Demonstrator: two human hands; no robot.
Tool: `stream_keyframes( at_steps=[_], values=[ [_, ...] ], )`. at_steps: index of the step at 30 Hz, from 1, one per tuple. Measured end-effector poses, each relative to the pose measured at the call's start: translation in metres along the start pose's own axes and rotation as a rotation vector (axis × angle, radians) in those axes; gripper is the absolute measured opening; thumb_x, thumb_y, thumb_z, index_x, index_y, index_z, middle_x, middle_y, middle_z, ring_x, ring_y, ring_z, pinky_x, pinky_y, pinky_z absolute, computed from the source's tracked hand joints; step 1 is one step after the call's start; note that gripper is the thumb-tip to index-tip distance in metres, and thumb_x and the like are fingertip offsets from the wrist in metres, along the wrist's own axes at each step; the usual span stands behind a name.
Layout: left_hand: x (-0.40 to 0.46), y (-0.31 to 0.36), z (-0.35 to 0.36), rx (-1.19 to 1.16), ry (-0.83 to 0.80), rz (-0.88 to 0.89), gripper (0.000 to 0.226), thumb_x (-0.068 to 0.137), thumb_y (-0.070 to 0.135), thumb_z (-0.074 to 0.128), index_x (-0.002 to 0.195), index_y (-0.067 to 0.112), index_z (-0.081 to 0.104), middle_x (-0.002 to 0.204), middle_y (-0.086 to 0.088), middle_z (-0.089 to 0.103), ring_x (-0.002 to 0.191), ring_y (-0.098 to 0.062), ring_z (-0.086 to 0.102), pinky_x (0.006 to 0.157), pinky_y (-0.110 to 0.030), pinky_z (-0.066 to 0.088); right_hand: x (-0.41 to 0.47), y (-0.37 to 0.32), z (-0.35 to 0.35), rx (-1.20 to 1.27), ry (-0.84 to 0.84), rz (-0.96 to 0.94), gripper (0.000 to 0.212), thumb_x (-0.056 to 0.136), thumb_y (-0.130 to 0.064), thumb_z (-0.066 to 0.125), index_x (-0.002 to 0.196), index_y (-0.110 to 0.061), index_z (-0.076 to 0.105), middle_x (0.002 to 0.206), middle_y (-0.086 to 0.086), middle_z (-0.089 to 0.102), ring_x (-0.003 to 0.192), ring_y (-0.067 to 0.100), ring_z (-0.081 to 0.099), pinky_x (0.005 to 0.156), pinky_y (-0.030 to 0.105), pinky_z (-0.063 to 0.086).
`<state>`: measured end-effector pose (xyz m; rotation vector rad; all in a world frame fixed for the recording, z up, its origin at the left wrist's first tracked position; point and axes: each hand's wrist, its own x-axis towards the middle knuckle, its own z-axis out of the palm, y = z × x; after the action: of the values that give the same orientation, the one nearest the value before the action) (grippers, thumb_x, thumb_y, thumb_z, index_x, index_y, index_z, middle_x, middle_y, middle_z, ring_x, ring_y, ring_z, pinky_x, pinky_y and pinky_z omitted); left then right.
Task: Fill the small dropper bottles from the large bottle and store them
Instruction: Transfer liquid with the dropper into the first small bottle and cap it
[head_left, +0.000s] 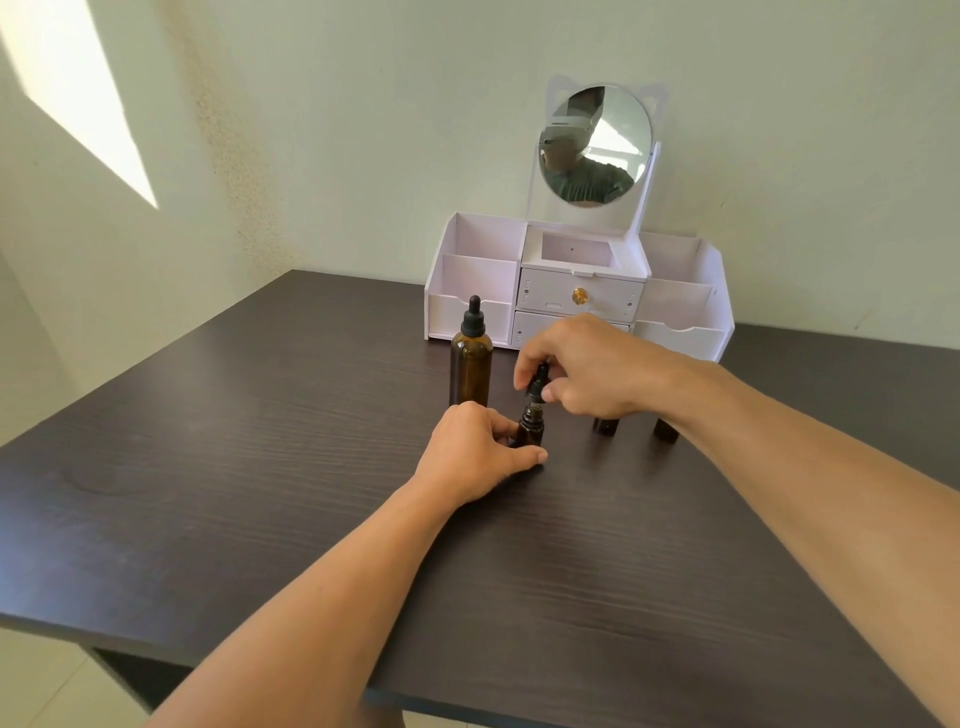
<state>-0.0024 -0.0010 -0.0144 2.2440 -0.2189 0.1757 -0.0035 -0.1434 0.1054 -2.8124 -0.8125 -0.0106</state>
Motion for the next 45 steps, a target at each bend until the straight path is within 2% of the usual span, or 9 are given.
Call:
stream_keyframes(
  at_steps=[5,10,20,24,32,36,39,42,45],
  values=[
    [-0.001,0.001,-0.001,-0.005,-0.01,-0.004,0.037,0.075,0.039,0.08,0.103,0.014,0.075,0.065,0.011,0.057,0.058,-0.005,0.052,0.054,-0.015,0.037,-0.003,0.001,-0.016,0.004,0.079,0.009,0.023,0.081,-0.01,0.066,0.098,-0.025,0.07,0.091,-0.009,0.064,0.078,0.004,0.054,0.074,0.023,0.043],
    [-0.002,0.002,-0.003,-0.001,-0.001,-0.007,0.039,0.074,0.039,0.08,0.102,0.012,0.076,0.064,0.01,0.056,0.058,-0.005,0.051,0.054,-0.015,0.036,-0.006,0.012,-0.016,0.06,0.246,0.108,0.017,0.077,-0.01,0.067,0.091,-0.019,0.072,0.092,-0.003,0.068,0.087,0.014,0.062,0.079,0.026,0.05],
    [-0.013,0.005,-0.008,0.062,0.026,0.02,0.017,0.076,0.038,0.079,0.078,0.023,0.071,0.061,0.004,0.059,0.056,-0.008,0.052,0.057,-0.026,0.049,-0.016,0.034,0.086,0.22,0.414,0.332,0.015,0.079,-0.019,0.072,0.094,-0.02,0.068,0.09,0.0,0.07,0.086,0.018,0.064,0.08,0.034,0.054],
    [-0.017,0.006,-0.011,0.078,0.046,0.011,0.02,0.078,0.037,0.078,0.087,0.019,0.073,0.06,0.007,0.058,0.055,-0.007,0.052,0.053,-0.02,0.043,-0.018,0.031,0.101,0.252,0.493,0.317,0.019,0.081,-0.02,0.073,0.099,-0.017,0.068,0.09,0.001,0.07,0.081,0.015,0.064,0.078,0.033,0.055],
    [-0.02,0.006,-0.014,0.03,0.052,0.003,0.025,0.074,0.039,0.081,0.084,0.018,0.071,0.059,0.005,0.056,0.055,-0.006,0.049,0.054,-0.02,0.043,-0.022,0.031,0.107,0.261,0.53,0.308,0.026,0.08,-0.021,0.073,0.105,-0.014,0.066,0.097,0.001,0.068,0.089,0.014,0.062,0.082,0.034,0.055],
    [-0.021,0.007,-0.017,-0.008,0.023,0.012,0.028,0.074,0.035,0.081,0.096,0.021,0.07,0.063,0.003,0.058,0.057,-0.008,0.051,0.055,-0.022,0.046,-0.023,0.033,0.11,0.278,0.543,0.303,0.029,0.079,-0.021,0.074,0.106,-0.015,0.065,0.099,0.001,0.068,0.09,0.013,0.062,0.083,0.035,0.055],
    [-0.021,0.008,-0.019,-0.066,0.017,-0.02,0.023,0.08,0.022,0.072,0.102,0.017,0.07,0.074,-0.002,0.064,0.069,-0.012,0.059,0.067,-0.026,0.052,-0.024,0.033,0.111,0.287,0.544,0.305,0.032,0.078,-0.021,0.075,0.108,-0.016,0.064,0.101,0.0,0.068,0.091,0.012,0.062,0.085,0.036,0.054],
    [-0.02,0.007,-0.022,-0.155,0.023,-0.07,0.026,0.084,0.012,0.059,0.107,0.013,0.071,0.092,-0.003,0.069,0.083,-0.011,0.061,0.07,-0.019,0.048,-0.025,0.033,0.111,0.304,0.534,0.303,0.039,0.077,-0.02,0.075,0.114,-0.017,0.063,0.109,0.0,0.066,0.095,0.011,0.06,0.088,0.034,0.054],
    [-0.02,0.008,-0.024,-0.223,0.075,-0.107,0.025,0.086,0.005,0.051,0.098,0.011,0.072,0.09,-0.003,0.066,0.078,-0.004,0.054,0.067,-0.016,0.043,-0.025,0.032,0.11,0.315,0.526,0.297,0.041,0.077,-0.018,0.075,0.116,-0.017,0.062,0.111,0.0,0.065,0.096,0.01,0.059,0.088,0.033,0.054]
  ],
)
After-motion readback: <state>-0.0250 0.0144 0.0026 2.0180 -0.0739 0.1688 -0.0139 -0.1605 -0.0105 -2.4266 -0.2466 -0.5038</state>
